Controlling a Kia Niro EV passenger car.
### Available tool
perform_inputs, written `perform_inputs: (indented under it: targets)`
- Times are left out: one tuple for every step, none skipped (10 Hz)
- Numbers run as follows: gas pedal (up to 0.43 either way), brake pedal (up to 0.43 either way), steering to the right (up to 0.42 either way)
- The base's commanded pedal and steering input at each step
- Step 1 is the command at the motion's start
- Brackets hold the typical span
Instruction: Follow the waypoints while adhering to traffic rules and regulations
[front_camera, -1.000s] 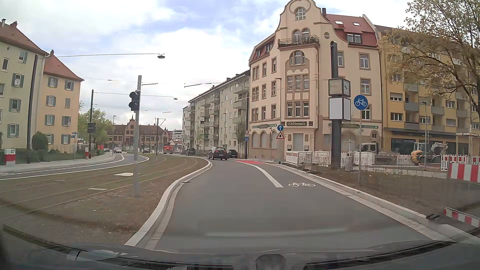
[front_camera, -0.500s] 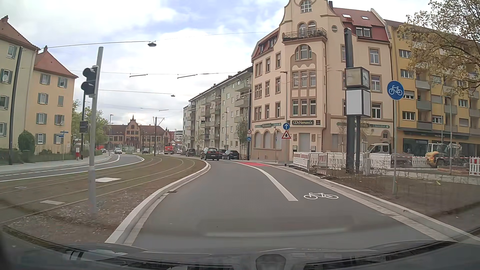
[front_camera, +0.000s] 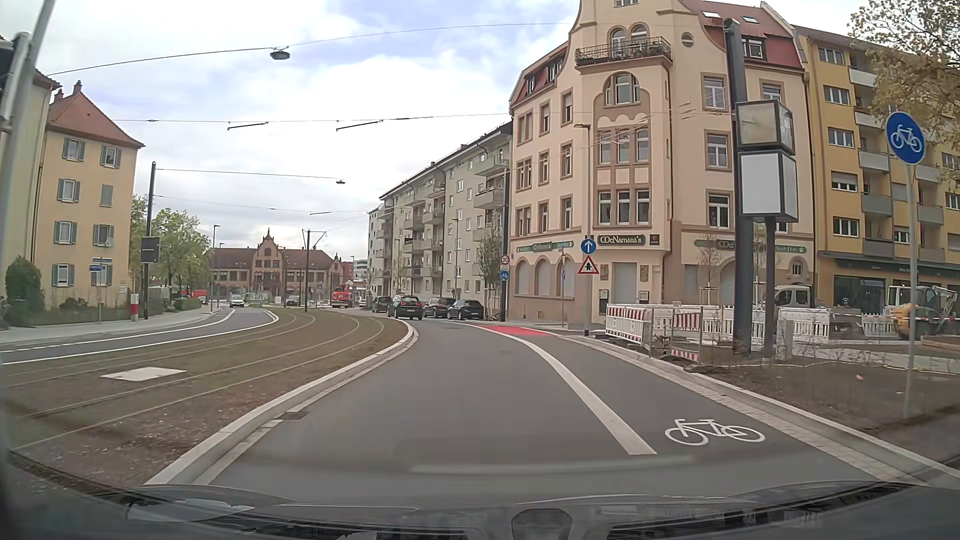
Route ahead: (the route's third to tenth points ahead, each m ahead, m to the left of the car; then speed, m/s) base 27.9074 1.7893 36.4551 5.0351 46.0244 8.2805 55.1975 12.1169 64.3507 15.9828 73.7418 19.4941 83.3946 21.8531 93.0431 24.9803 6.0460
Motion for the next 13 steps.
perform_inputs:
  targets:
    - [0.098,0.0,-0.011]
    - [0.098,0.0,-0.011]
    - [0.098,0.0,-0.011]
    - [0.098,0.0,-0.011]
    - [0.11,0.0,-0.011]
    - [0.11,0.0,-0.01]
    - [0.11,0.0,-0.01]
    - [0.11,0.0,-0.009]
    - [0.11,0.0,-0.009]
    - [0.11,0.0,-0.009]
    - [0.11,0.0,-0.009]
    - [0.11,0.0,-0.009]
    - [0.11,0.0,-0.009]
